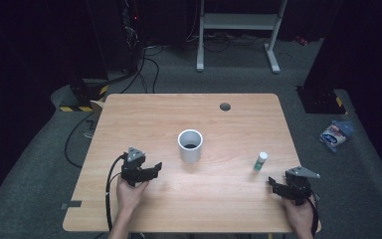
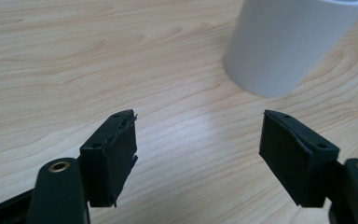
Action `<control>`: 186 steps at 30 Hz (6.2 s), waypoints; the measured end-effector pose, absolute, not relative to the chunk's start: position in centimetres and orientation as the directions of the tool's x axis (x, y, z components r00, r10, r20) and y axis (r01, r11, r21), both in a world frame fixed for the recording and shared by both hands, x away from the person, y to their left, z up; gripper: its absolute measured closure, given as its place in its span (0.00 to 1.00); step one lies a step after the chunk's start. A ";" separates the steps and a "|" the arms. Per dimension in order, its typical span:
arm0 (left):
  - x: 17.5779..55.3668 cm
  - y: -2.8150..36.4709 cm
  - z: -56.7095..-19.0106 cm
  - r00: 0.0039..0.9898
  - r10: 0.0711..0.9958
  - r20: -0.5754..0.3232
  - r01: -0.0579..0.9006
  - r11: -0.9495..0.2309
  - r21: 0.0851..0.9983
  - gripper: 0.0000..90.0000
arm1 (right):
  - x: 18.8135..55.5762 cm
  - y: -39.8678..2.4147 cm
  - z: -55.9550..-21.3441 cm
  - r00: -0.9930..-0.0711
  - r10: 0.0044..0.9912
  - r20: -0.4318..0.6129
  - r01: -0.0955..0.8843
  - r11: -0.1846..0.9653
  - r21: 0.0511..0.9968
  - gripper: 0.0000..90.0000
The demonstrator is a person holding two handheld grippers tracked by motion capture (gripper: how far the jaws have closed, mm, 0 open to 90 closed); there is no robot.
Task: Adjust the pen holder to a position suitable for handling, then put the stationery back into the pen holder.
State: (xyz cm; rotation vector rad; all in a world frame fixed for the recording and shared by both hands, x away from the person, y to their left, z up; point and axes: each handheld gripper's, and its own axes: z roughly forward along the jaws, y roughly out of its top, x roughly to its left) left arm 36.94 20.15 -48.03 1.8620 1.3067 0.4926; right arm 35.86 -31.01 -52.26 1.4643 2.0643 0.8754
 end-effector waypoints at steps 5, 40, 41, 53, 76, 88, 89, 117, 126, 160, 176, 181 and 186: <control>37.6 19.1 -47.4 0.416 0.900 -0.132 0.594 -0.158 0.789 0.31 | 35.9 -31.0 -52.3 -0.329 0.944 -0.006 0.652 0.231 0.722 0.31; 42.7 13.8 -45.1 0.399 0.892 -0.212 0.594 -0.075 0.801 0.38 | 35.9 -31.0 -52.3 -0.329 0.944 -0.008 0.653 0.233 0.721 0.31; 42.7 13.7 -45.2 0.396 0.894 -0.210 0.595 -0.076 0.800 0.38 | 35.9 -31.0 -52.3 -0.329 0.944 -0.008 0.653 0.233 0.721 0.31; 43.1 13.0 -45.5 0.392 0.894 -0.215 0.601 -0.073 0.796 0.43 | 35.9 -31.0 -52.3 -0.329 0.944 -0.007 0.653 0.233 0.721 0.31; 43.4 12.1 -45.9 0.407 0.887 -0.217 0.601 -0.082 0.795 0.54 | 35.9 -31.0 -52.3 -0.329 0.944 -0.008 0.652 0.233 0.721 0.31; 42.9 11.7 -45.7 0.441 0.877 -0.193 0.598 -0.126 0.792 0.55 | 35.9 -31.0 -52.3 -0.329 0.944 -0.008 0.652 0.234 0.721 0.31; 42.8 11.6 -45.7 0.446 0.874 -0.195 0.600 -0.130 0.790 0.55 | 35.9 -31.0 -52.3 -0.329 0.944 -0.008 0.653 0.233 0.721 0.31; 40.3 10.3 -45.7 0.560 0.812 -0.164 0.578 -0.241 0.780 0.57 | 35.9 -31.0 -52.3 -0.329 0.944 -0.008 0.652 0.234 0.721 0.31; 39.5 9.8 -45.8 0.574 0.799 -0.178 0.582 -0.245 0.776 0.58 | 35.9 -31.0 -52.3 -0.329 0.944 -0.008 0.653 0.234 0.721 0.31; 36.7 10.4 -44.8 0.595 0.788 -0.158 0.516 -0.223 0.827 0.42 | 36.0 -30.9 -52.3 -0.329 0.944 -0.009 0.651 0.234 0.722 0.31; 35.9 14.4 -43.8 0.535 0.825 -0.186 0.506 -0.136 0.852 0.41 | 36.0 -30.9 -52.3 -0.329 0.944 -0.009 0.652 0.234 0.721 0.31; 35.5 15.9 -43.7 0.506 0.840 -0.196 0.508 -0.107 0.855 0.41 | 36.0 -30.9 -52.3 -0.331 0.944 -0.009 0.651 0.235 0.722 0.31; 35.2 17.1 -43.7 0.486 0.852 -0.194 0.505 -0.093 0.858 0.41 | 36.0 -30.9 -52.3 -0.331 0.944 -0.009 0.651 0.235 0.722 0.31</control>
